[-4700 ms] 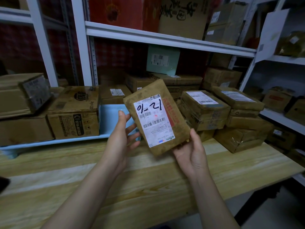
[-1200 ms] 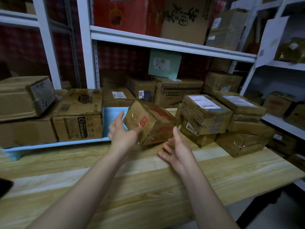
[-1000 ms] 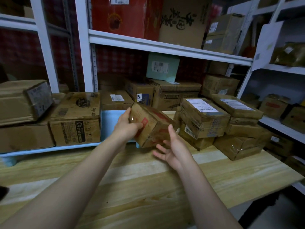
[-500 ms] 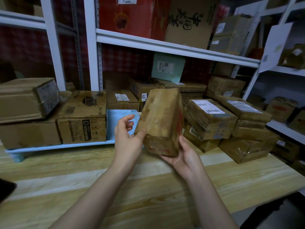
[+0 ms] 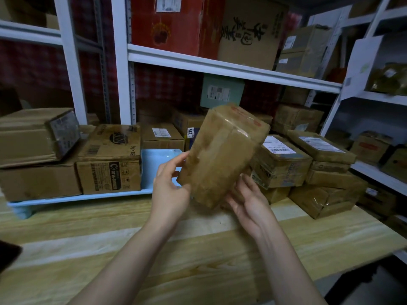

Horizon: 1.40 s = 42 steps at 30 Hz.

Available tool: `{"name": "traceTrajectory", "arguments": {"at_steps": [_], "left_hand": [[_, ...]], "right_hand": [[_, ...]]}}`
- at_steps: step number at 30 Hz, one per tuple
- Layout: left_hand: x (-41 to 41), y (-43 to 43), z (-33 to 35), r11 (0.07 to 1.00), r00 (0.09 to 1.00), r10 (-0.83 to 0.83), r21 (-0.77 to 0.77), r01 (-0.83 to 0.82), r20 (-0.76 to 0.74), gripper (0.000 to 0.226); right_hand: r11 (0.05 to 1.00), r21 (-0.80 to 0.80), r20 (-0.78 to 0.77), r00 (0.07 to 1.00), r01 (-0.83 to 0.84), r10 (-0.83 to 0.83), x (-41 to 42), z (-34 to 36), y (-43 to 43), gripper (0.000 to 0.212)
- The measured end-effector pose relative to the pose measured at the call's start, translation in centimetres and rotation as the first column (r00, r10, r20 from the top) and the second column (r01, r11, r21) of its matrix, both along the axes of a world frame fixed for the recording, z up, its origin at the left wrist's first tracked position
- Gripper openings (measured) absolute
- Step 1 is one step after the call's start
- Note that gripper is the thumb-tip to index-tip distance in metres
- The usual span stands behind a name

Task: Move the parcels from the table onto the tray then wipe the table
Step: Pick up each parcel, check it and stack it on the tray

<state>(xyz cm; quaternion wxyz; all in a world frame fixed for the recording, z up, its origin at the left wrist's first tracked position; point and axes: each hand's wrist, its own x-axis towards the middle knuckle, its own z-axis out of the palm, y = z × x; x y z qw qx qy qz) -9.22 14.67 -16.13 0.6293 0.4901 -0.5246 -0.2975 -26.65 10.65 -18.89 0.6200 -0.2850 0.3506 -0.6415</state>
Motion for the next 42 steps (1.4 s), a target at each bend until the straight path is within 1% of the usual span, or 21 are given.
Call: {"name": "traceTrajectory", "arguments": {"at_steps": [2, 4, 7, 9, 11, 15, 16, 19, 22, 25, 27, 29, 30, 31, 33, 34, 36, 37, 39, 40, 42], "left_hand": [[-0.2, 0.1, 0.2, 1.000, 0.999, -0.026, -0.010, 0.025, -0.036, 0.050], [-0.4, 0.0, -0.1, 0.999, 0.997, -0.037, 0.005, 0.038, -0.074, 0.036], [-0.6, -0.2, -0.4, 0.999, 0.991, -0.040, 0.022, 0.043, -0.125, 0.024], [-0.6, -0.4, -0.6, 0.999, 0.989, -0.023, 0.032, 0.028, -0.147, 0.020], [-0.6, -0.4, -0.6, 0.999, 0.987, -0.001, 0.032, 0.006, -0.161, 0.013], [-0.7, -0.2, -0.6, 0.998, 0.986, 0.027, 0.061, -0.017, -0.167, 0.006], [-0.7, -0.1, -0.5, 0.998, 0.985, 0.024, 0.066, -0.013, -0.169, 0.005], [-0.9, 0.1, -0.6, 0.998, 0.986, 0.008, 0.070, 0.003, -0.166, 0.013], [-1.1, 0.2, -0.8, 0.998, 0.987, -0.001, 0.062, 0.011, -0.162, 0.016], [-0.7, 0.2, -0.6, 0.998, 0.987, 0.003, 0.062, 0.008, -0.164, 0.018], [-0.4, -0.1, -0.9, 0.995, 0.991, 0.019, 0.100, -0.006, -0.131, 0.021], [-0.3, -0.2, -1.1, 0.992, 0.996, 0.011, 0.125, 0.000, -0.090, 0.016], [-0.3, -0.2, -1.2, 0.992, 0.995, -0.006, 0.124, 0.018, -0.101, 0.013], [-0.3, -0.1, -1.2, 0.992, 0.989, -0.030, 0.114, 0.046, -0.143, 0.014], [-0.4, 0.0, -1.0, 0.988, 0.970, -0.073, 0.113, 0.102, -0.233, 0.022], [-0.3, 0.1, -0.9, 0.987, 0.966, -0.077, 0.115, 0.109, -0.247, 0.027], [-0.2, 0.1, -0.9, 0.988, 0.966, -0.066, 0.119, 0.099, -0.249, 0.033], [-0.1, 0.1, -1.0, 0.987, 0.966, -0.065, 0.129, 0.100, -0.249, 0.033], [-0.3, 0.2, -1.1, 0.983, 0.968, -0.077, 0.144, 0.113, -0.239, 0.032], [-0.3, 0.2, -1.1, 0.982, 0.969, -0.081, 0.150, 0.118, -0.234, 0.029], [-0.2, 0.0, -1.4, 0.980, 0.979, -0.068, 0.173, 0.102, -0.193, 0.026]], "right_hand": [[1.000, 0.009, 0.085, 0.996, 0.012, -0.013, 0.0, 0.3, 0.2, 0.040], [1.000, 0.028, 0.118, 0.993, 0.009, -0.012, -0.1, 0.5, 0.4, 0.033], [0.997, 0.060, 0.042, 0.998, -0.050, 0.048, -0.1, 0.8, 1.0, 0.024], [0.997, 0.055, -0.003, 0.998, -0.057, 0.058, -0.4, 0.9, 1.2, 0.019], [0.996, 0.048, 0.000, 0.997, -0.074, 0.074, -0.7, 1.3, 1.5, 0.026], [0.991, 0.030, 0.023, 0.991, -0.133, 0.132, -1.4, 1.6, 2.0, 0.065], [0.989, 0.028, 0.030, 0.989, -0.147, 0.146, -1.4, 1.6, 2.1, 0.071], [0.981, 0.031, 0.080, 0.979, -0.190, 0.187, -1.3, 1.4, 2.3, 0.082], [0.970, 0.059, 0.125, 0.965, -0.237, 0.229, -1.2, 1.0, 2.4, 0.085], [0.957, 0.073, 0.128, 0.954, -0.281, 0.270, -0.8, 0.7, 2.3, 0.070], [0.966, 0.057, 0.156, 0.958, -0.253, 0.241, -0.4, 0.4, 2.2, 0.057], [0.979, 0.012, 0.208, 0.958, -0.205, 0.198, 0.0, 0.3, 2.0, 0.044], [0.982, -0.014, 0.225, 0.957, -0.187, 0.185, 0.2, 0.2, 1.9, 0.037], [0.982, -0.045, 0.236, 0.953, -0.184, 0.189, 0.4, 0.2, 1.9, 0.031], [0.974, -0.081, 0.234, 0.946, -0.212, 0.225, 1.0, 0.2, 2.0, 0.025], [0.970, -0.087, 0.226, 0.944, -0.226, 0.240, 1.2, 0.1, 2.1, 0.025], [0.966, -0.059, 0.208, 0.944, -0.250, 0.257, 1.4, -0.4, 2.1, 0.029], [0.959, -0.032, 0.202, 0.938, -0.281, 0.281, 1.5, -0.7, 2.0, 0.038], [0.923, 0.020, 0.184, 0.909, -0.384, 0.374, 1.8, -1.0, 1.8, 0.063], [0.905, 0.031, 0.193, 0.891, -0.424, 0.411, 2.0, -1.0, 1.6, 0.071], [0.899, 0.035, 0.232, 0.878, -0.437, 0.418, 2.5, -0.8, 1.5, 0.072]]}}
